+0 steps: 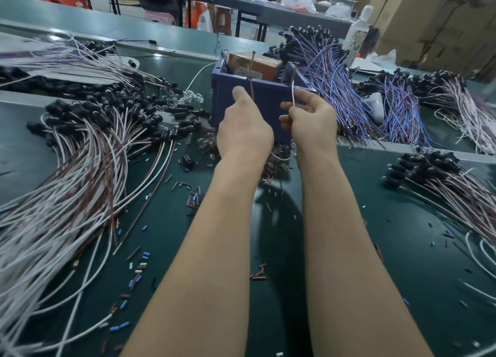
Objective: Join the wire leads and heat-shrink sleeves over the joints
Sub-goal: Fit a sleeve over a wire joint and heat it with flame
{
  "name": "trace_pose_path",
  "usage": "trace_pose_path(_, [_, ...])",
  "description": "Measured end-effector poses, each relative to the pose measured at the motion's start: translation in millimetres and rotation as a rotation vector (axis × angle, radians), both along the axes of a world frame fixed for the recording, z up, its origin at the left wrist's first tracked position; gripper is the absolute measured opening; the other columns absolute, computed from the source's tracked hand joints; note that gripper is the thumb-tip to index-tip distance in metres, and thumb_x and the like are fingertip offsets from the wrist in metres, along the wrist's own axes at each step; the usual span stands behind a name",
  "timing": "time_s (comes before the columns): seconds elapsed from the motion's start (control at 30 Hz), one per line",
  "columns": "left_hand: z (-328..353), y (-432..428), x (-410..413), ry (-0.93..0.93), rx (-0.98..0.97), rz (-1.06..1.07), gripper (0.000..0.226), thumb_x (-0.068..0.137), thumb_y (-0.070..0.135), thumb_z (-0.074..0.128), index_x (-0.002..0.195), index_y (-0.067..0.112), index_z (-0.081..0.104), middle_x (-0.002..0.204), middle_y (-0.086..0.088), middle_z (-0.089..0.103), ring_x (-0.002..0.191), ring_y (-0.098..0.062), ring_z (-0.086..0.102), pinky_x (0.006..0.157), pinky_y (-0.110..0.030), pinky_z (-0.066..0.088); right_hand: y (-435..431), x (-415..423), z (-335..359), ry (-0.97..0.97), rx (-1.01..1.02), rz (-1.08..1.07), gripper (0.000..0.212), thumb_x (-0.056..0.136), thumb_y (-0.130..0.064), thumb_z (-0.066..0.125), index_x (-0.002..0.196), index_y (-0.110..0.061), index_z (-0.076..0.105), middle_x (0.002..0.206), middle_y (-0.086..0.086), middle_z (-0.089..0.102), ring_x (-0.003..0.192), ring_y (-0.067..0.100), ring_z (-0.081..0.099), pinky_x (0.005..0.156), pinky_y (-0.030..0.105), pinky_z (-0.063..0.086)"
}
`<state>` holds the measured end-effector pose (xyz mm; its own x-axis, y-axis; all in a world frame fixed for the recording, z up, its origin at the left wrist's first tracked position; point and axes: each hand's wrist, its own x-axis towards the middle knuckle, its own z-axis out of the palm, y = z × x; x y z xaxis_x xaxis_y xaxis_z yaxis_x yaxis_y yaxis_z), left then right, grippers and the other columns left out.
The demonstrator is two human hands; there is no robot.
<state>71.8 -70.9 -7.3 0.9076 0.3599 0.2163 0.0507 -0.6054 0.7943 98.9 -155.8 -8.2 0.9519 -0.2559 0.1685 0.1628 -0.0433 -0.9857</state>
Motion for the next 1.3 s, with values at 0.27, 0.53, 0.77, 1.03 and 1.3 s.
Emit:
trace_pose_path(0.27, [-1, -4, -3, -0.011, -0.007, 0.002, 0.029, 0.091, 0.01, 0.044, 0.12, 0.009, 0.048, 0.12, -0.011, 0.059, 0.109, -0.033, 0.055, 0.08, -0.034, 0.039, 1, -2, 2, 0.004, -0.003, 0.015, 0.038, 0.092, 0.008, 0.042, 0.126, -0.003, 0.053, 0.082, 0.002, 0.061, 0.053, 0.006, 0.053, 0.054, 0.015, 0.049])
trace_pose_path(0.53, [10, -19, -3, 0.203, 0.019, -0.102, 0.042, 0.096, 0.019, 0.039, 0.134, 0.001, 0.034, 0.138, -0.018, 0.04, 0.123, -0.036, 0.045, 0.092, -0.039, 0.038, 1, -5, 5, 0.014, 0.025, 0.028, 0.041, 0.089, 0.01, 0.041, 0.125, -0.003, 0.054, 0.083, 0.004, 0.061, 0.056, 0.009, 0.055, 0.055, 0.017, 0.048])
trace_pose_path(0.77, [7, -20, -1, 0.159, 0.022, -0.155, 0.039, 0.096, 0.015, 0.036, 0.134, 0.003, 0.035, 0.138, -0.017, 0.037, 0.123, -0.036, 0.043, 0.089, -0.04, 0.037, 0, -5, 5, 0.012, 0.015, 0.026, 0.04, 0.089, 0.01, 0.042, 0.124, -0.004, 0.055, 0.085, 0.006, 0.063, 0.056, 0.009, 0.055, 0.056, 0.018, 0.048])
trace_pose_path(1.03, [4, 5, 4, 0.027, -0.152, -0.22, 0.028, 0.094, 0.01, 0.042, 0.115, 0.014, 0.06, 0.115, -0.009, 0.064, 0.11, -0.024, 0.058, 0.096, -0.033, 0.046, -1, -4, 3, 0.018, 0.028, 0.031, 0.04, 0.088, 0.01, 0.04, 0.122, -0.006, 0.055, 0.084, 0.006, 0.064, 0.054, 0.01, 0.052, 0.05, 0.017, 0.044])
trace_pose_path(1.3, [-10, 19, 12, -0.041, -0.458, -0.172, 0.022, 0.091, 0.003, 0.05, 0.081, 0.022, 0.044, 0.074, 0.004, 0.066, 0.085, -0.018, 0.063, 0.092, -0.042, 0.051, -2, -2, 2, 0.019, -0.032, 0.008, 0.035, 0.09, 0.006, 0.042, 0.118, -0.01, 0.057, 0.081, -0.001, 0.064, 0.055, 0.006, 0.051, 0.054, 0.015, 0.045])
